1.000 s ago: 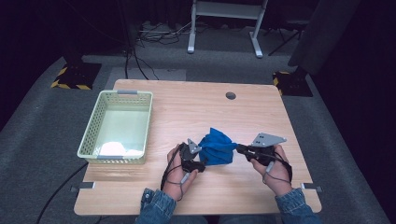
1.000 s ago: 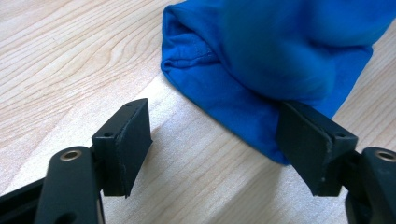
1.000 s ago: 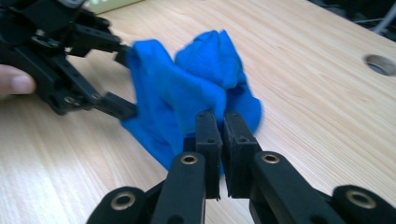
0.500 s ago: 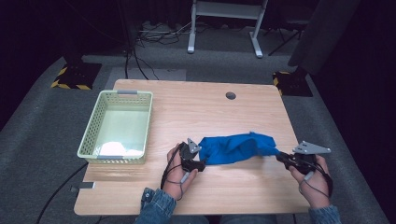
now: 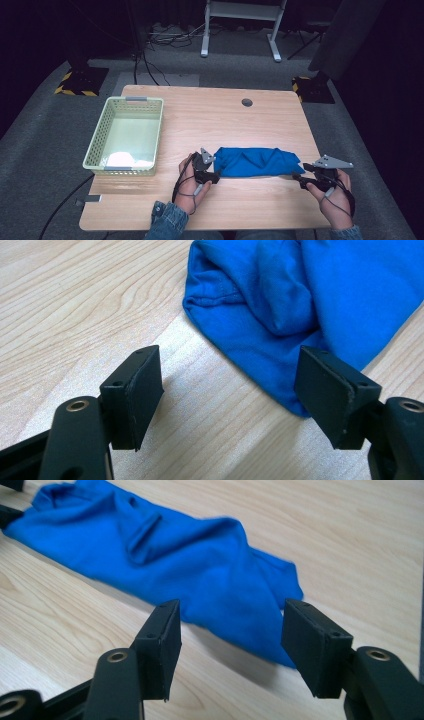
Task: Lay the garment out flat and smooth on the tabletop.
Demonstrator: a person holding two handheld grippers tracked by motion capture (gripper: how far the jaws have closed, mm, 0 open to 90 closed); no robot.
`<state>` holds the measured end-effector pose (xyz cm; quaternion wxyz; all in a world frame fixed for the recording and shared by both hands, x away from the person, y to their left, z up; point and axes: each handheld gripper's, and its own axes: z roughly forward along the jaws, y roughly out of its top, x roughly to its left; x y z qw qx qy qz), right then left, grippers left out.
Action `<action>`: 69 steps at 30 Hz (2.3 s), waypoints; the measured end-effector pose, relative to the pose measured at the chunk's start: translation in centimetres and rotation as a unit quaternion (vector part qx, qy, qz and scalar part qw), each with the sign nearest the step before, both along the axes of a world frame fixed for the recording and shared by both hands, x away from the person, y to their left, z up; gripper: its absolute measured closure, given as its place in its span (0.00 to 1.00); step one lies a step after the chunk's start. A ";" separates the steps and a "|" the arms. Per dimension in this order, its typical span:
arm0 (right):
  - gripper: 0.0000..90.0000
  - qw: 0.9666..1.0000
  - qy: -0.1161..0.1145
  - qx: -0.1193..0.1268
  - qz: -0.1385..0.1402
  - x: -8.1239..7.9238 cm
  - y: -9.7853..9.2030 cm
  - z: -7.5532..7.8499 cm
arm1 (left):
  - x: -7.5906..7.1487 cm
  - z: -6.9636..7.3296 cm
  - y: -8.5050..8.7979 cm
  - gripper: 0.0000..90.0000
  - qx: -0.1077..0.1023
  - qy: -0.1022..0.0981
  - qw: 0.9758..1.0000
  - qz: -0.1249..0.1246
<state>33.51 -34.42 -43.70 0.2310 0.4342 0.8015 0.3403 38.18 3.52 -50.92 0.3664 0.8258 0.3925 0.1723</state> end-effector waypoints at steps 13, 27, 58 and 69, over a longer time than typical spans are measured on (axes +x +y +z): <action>0.45 0.999 -0.007 -0.008 0.043 1.8 3.9 0.8 | -0.9 1.0 0.6 0.23 -0.008 -0.003 1.000 0.002; 0.39 0.996 -0.006 -0.029 0.082 4.5 7.9 0.0 | -3.4 3.2 1.4 0.19 -0.001 -0.011 1.000 -0.005; 0.97 0.990 0.024 -0.050 0.132 4.1 10.1 -0.6 | -3.9 3.2 2.5 0.19 -0.007 -0.010 1.000 0.006; 0.97 0.988 0.009 -0.054 0.143 0.5 9.1 1.3 | -3.6 3.0 1.9 0.19 -0.005 -0.006 1.000 -0.005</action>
